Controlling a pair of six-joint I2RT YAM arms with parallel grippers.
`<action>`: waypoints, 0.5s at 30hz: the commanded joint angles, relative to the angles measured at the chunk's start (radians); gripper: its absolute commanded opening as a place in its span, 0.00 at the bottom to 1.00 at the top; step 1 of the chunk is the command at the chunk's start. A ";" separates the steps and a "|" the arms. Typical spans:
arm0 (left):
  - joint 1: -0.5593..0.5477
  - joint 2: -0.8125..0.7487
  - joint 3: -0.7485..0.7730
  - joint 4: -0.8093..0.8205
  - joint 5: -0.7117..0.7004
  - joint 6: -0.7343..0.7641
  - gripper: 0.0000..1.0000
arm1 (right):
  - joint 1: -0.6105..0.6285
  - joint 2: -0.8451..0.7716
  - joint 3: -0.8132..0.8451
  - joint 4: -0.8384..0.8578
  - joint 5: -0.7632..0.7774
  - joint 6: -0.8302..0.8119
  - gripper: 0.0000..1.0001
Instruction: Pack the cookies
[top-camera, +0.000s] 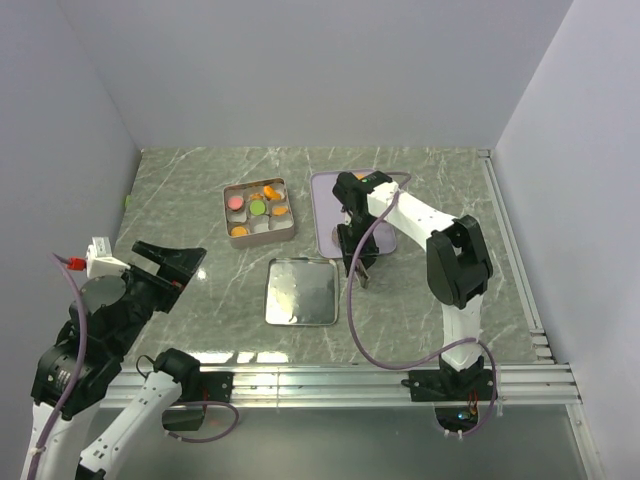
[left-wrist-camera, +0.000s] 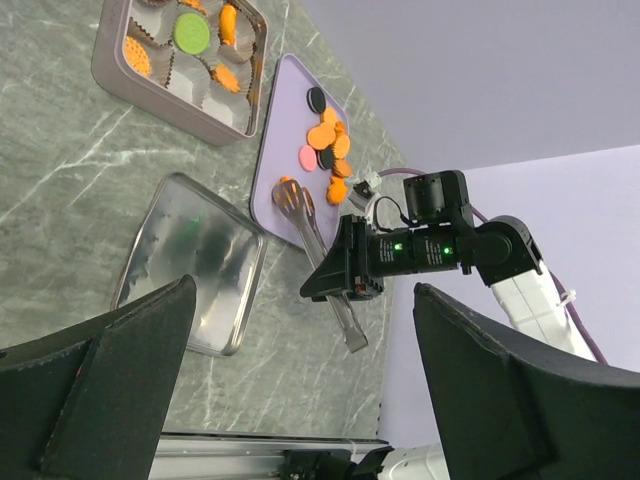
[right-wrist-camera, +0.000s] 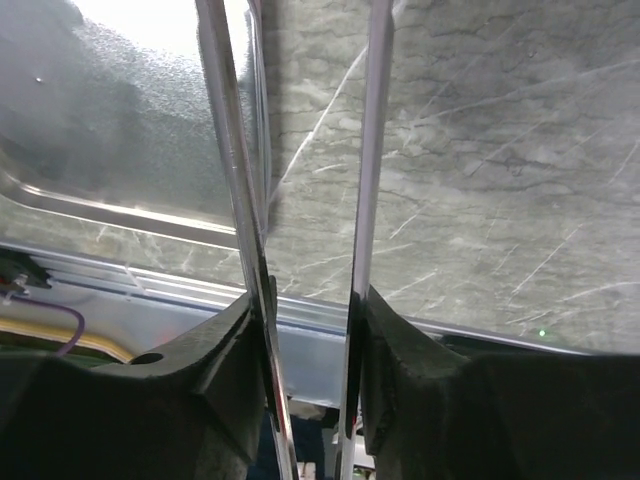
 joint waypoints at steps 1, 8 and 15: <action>0.002 0.000 -0.010 0.040 0.021 -0.011 0.96 | -0.001 -0.021 0.028 -0.018 0.049 -0.017 0.36; 0.002 0.013 -0.016 0.056 0.035 -0.018 0.95 | -0.011 -0.082 0.112 -0.047 0.114 -0.016 0.32; 0.002 0.027 -0.006 0.064 0.020 -0.019 0.99 | -0.003 -0.125 0.287 -0.081 0.042 -0.006 0.31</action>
